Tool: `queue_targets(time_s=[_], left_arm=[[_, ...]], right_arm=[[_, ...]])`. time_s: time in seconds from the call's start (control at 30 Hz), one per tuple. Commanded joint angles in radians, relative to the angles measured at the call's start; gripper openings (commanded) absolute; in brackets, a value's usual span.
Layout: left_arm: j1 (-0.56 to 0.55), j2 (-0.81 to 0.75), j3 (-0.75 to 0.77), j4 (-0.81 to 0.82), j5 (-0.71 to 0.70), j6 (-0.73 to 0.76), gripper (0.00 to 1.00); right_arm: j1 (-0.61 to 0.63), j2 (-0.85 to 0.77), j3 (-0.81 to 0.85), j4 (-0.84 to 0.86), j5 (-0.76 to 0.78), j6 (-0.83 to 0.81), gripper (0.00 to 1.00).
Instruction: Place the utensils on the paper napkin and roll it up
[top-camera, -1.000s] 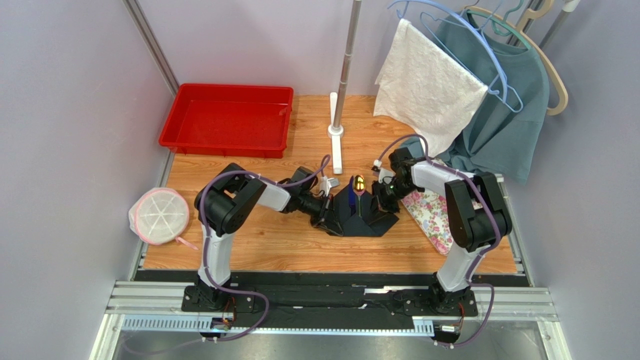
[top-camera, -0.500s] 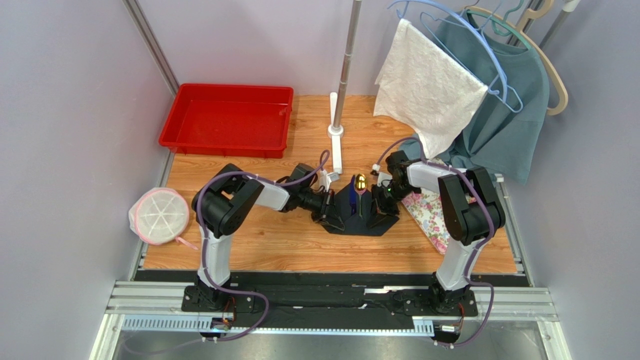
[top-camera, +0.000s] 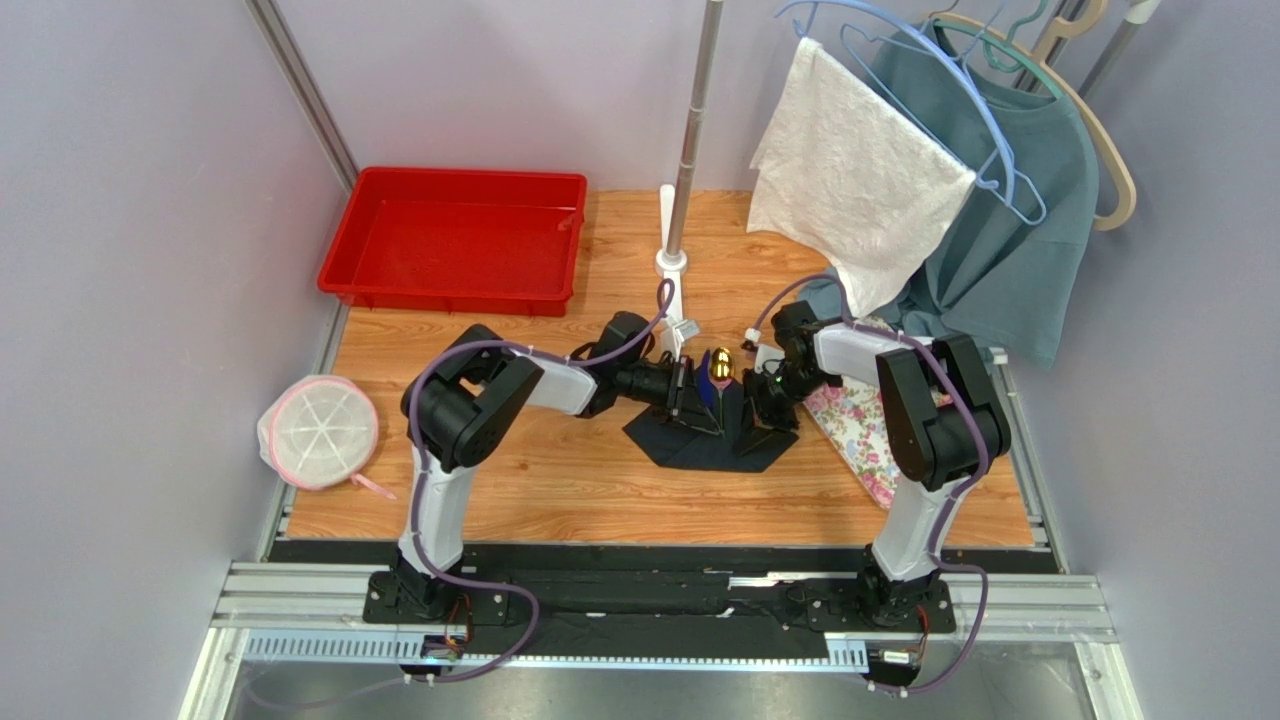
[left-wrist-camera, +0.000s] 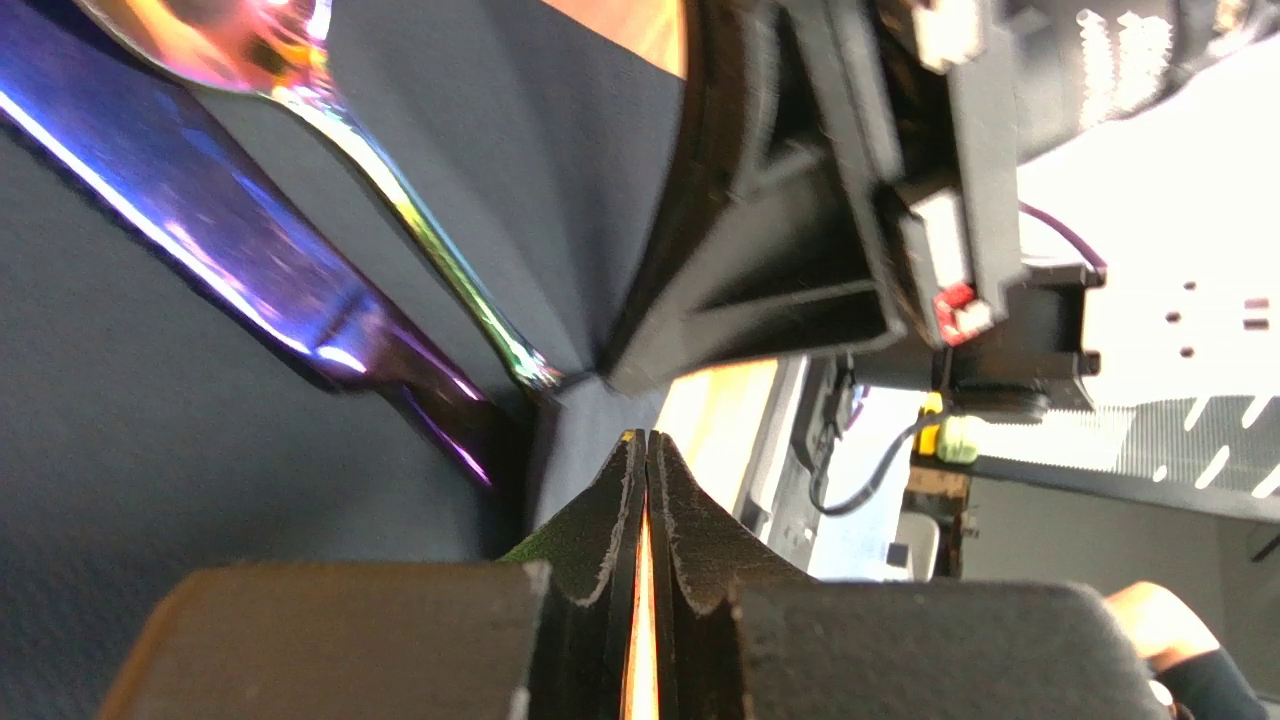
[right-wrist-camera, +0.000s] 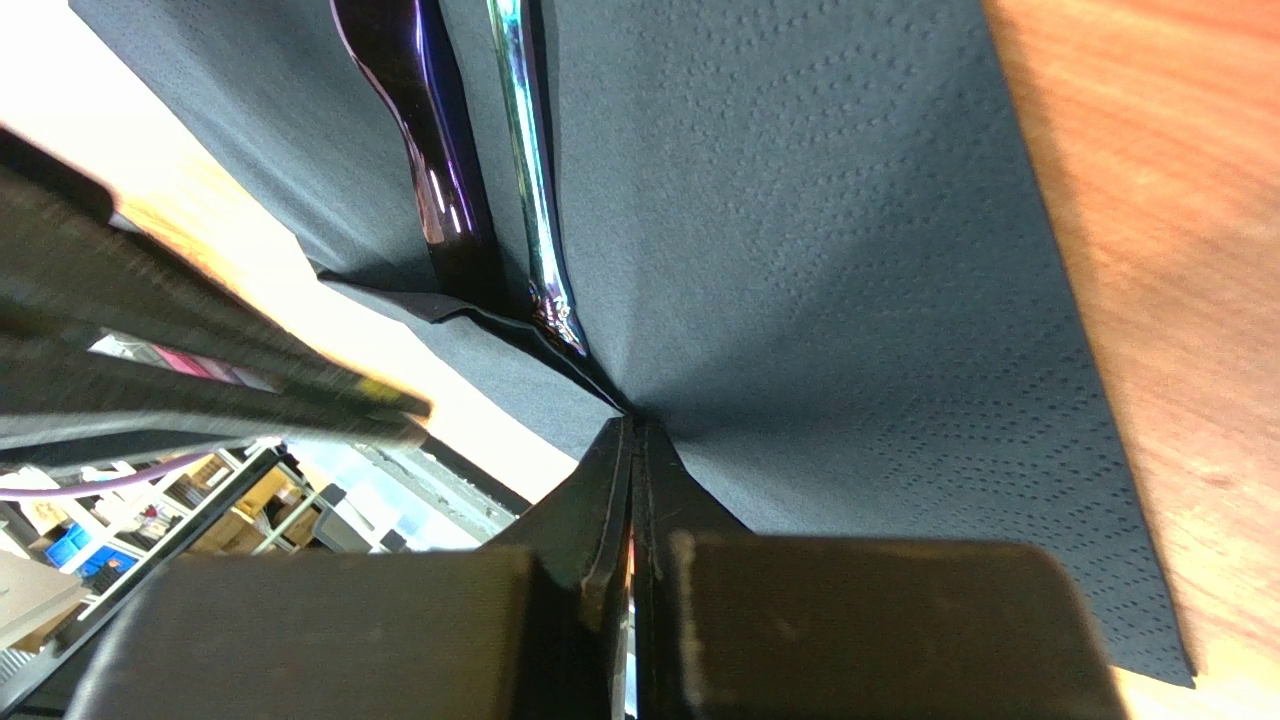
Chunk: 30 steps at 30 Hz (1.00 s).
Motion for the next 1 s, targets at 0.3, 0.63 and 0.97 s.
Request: queue_targets(time_s=[0.3,0.63,0.97], left_arm=[[-0.002,0.089,0.028,0.095,-0.03,-0.053,0.05],[-0.001,0.097,0.037,0.085,-0.031,-0.047,0.05],[0.002,0.101,0.036,0.081,-0.031,-0.038,0.04]], right_arm=[[-0.01,-0.111,0.051,-0.066,0.086,-0.009,0.15],[-0.057,-0.197,0.062,-0.13,0.328,-0.014,0.64],[-0.058,-0.145,0.004,-0.081,0.411,0.006,0.81]])
